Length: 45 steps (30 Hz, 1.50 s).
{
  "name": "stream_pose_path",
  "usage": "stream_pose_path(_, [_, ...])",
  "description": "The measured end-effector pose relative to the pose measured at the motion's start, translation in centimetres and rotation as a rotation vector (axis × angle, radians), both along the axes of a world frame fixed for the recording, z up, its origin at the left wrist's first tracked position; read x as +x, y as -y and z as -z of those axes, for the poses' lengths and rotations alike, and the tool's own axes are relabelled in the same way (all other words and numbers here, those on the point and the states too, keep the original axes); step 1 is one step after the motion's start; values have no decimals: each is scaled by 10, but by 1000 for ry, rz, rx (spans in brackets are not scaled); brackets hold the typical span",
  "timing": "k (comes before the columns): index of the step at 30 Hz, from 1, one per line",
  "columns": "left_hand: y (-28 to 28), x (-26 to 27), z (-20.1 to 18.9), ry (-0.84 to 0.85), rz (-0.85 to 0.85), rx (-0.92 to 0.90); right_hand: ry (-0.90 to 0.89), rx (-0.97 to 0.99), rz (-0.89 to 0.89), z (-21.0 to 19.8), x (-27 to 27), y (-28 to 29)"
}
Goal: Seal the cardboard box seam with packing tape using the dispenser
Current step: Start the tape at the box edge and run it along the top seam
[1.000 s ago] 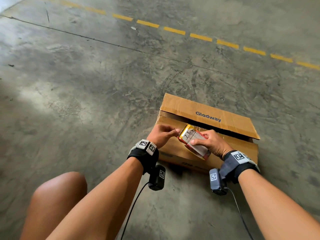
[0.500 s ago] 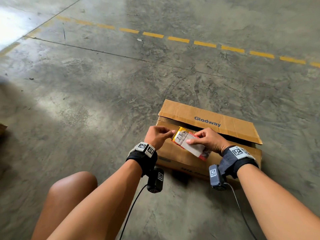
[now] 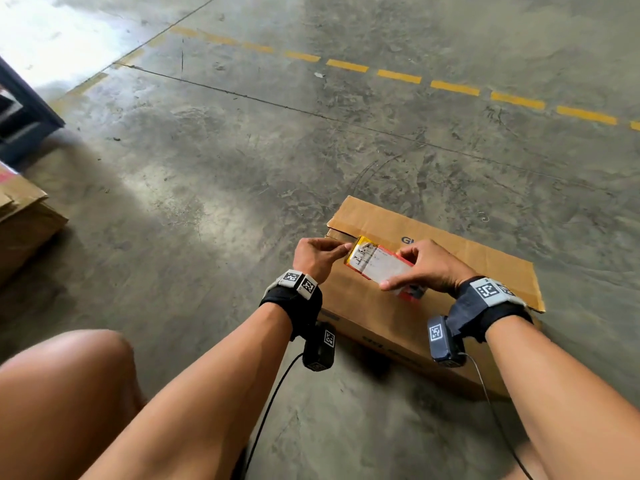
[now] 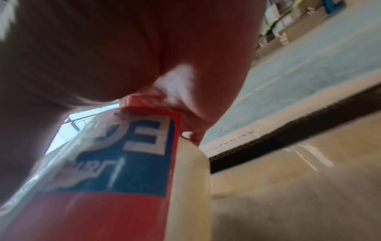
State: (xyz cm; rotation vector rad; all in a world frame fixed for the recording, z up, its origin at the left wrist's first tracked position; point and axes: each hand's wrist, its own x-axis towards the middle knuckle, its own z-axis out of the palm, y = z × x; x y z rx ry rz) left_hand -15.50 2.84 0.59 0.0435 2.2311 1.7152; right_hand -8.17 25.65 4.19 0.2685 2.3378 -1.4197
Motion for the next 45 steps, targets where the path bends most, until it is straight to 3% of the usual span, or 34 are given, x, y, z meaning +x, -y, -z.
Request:
stream_pose_path(4, [8, -15, 3, 52, -7, 44, -22, -7, 20, -1, -9, 4])
stream_pose_path(16, [1, -65, 13, 71, 62, 130, -129, -84, 307, 3, -43, 17])
stream_pose_path(27, [12, -90, 32, 122, 5, 202, -87, -24, 259, -6, -92, 20])
stream_pose_path(36, [14, -91, 56, 119, 21, 152, -28, -3, 219, 29, -90, 23])
stream_pose_path(45, [18, -105, 67, 128, 32, 137, -1, 0, 202, 29, -91, 33])
